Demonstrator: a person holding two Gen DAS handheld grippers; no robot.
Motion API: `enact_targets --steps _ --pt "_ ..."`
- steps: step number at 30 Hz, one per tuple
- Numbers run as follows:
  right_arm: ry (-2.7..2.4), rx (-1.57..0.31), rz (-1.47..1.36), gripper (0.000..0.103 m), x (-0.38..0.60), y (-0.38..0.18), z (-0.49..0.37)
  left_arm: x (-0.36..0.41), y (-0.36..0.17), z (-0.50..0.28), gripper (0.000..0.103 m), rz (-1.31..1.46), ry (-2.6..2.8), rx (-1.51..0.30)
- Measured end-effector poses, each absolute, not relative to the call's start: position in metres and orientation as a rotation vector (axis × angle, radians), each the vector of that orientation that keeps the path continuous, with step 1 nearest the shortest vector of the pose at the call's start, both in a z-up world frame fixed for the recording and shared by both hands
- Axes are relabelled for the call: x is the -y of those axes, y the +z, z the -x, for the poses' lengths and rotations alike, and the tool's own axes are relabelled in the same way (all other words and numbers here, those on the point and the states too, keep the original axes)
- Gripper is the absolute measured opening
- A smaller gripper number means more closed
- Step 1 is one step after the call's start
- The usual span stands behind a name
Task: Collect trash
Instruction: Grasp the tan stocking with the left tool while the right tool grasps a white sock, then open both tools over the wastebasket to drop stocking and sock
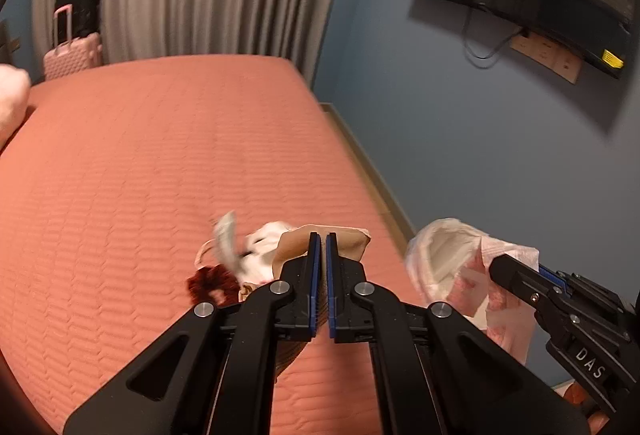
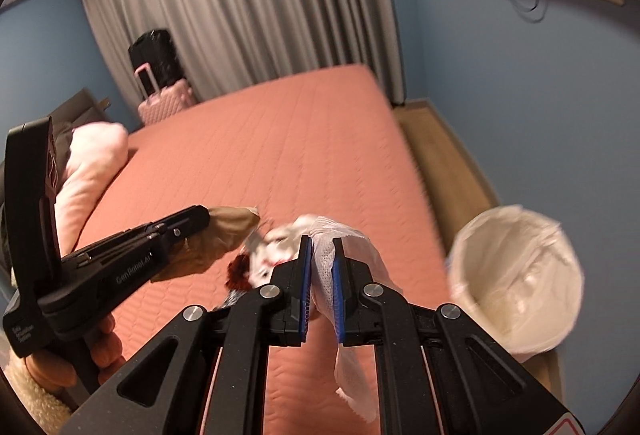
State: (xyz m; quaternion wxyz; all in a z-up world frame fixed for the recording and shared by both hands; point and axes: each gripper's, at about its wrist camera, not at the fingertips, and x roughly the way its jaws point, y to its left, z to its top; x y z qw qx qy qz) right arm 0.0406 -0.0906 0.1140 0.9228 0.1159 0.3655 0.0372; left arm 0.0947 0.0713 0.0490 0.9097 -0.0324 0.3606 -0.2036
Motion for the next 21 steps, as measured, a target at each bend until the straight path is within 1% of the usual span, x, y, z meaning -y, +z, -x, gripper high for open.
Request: enact_targets --steps 5,9,13,21 --pt "0.017 -0.694 -0.266 0.009 0.14 0.143 -0.029 -0.017 0.071 -0.089 0.003 0.024 -0.512 -0.692" --pt "-0.039 -0.665 -0.271 0.009 0.175 0.155 -0.022 0.019 0.083 -0.086 0.003 -0.008 -0.573 -0.667" --pt "-0.091 -0.647 -0.279 0.009 0.209 0.162 -0.017 0.057 0.087 -0.083 0.003 -0.045 -0.629 -0.658" --pt "-0.173 -0.649 -0.292 0.009 0.261 0.155 -0.015 0.112 0.084 -0.082 0.003 -0.09 -0.721 -0.681"
